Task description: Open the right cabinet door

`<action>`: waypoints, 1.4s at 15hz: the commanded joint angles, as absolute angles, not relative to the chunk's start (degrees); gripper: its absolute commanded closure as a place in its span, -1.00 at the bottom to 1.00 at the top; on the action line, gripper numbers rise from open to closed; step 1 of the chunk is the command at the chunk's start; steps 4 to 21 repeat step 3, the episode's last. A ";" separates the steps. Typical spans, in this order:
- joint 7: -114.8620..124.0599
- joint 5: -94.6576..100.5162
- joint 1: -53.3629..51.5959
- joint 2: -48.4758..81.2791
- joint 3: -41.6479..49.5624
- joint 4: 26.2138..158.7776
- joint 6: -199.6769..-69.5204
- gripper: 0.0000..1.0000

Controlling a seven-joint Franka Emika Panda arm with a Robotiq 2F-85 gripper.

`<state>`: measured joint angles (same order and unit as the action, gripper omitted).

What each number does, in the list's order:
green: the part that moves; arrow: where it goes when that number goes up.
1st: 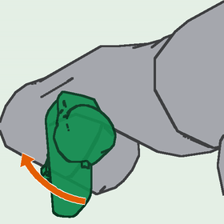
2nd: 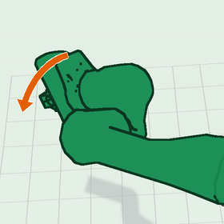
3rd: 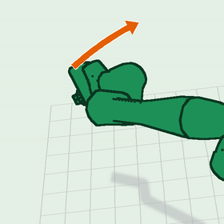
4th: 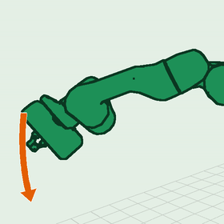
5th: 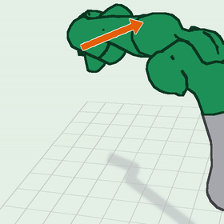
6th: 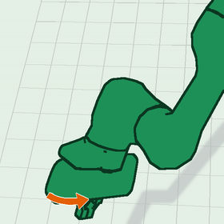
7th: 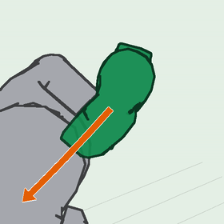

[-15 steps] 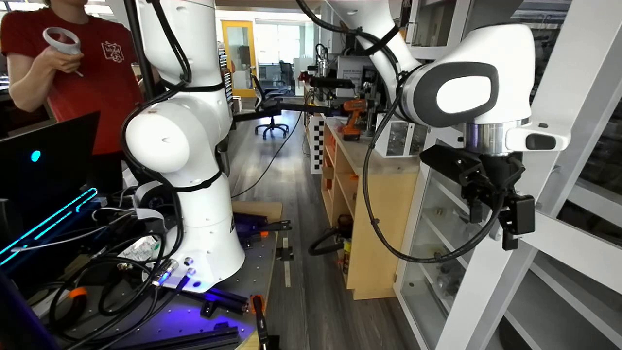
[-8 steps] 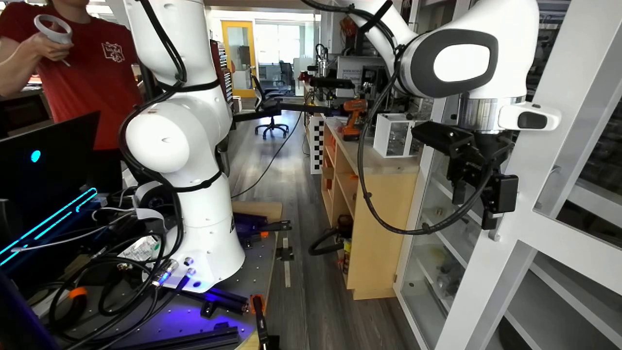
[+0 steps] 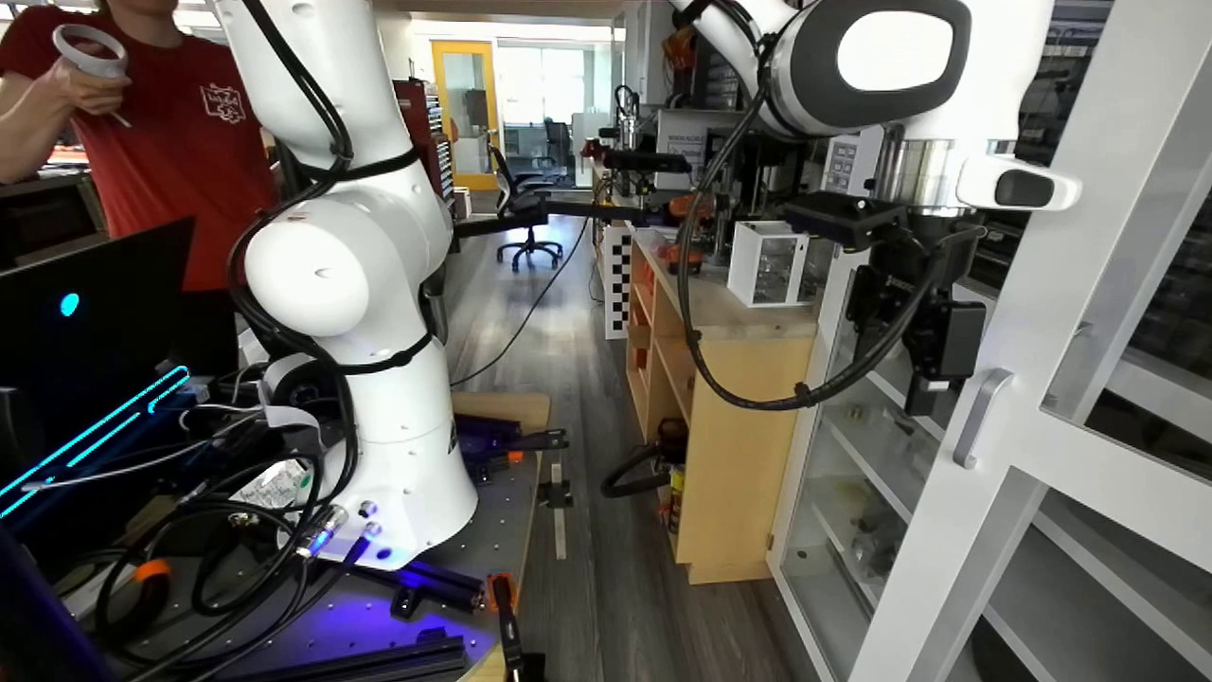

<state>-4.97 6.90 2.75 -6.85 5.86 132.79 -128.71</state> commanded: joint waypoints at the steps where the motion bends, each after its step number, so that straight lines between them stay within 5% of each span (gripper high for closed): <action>1: -4.94 6.80 3.33 -7.09 5.29 132.72 -128.48 -1.00; 21: -4.93 6.81 3.33 -6.99 5.26 132.71 -128.52 -1.00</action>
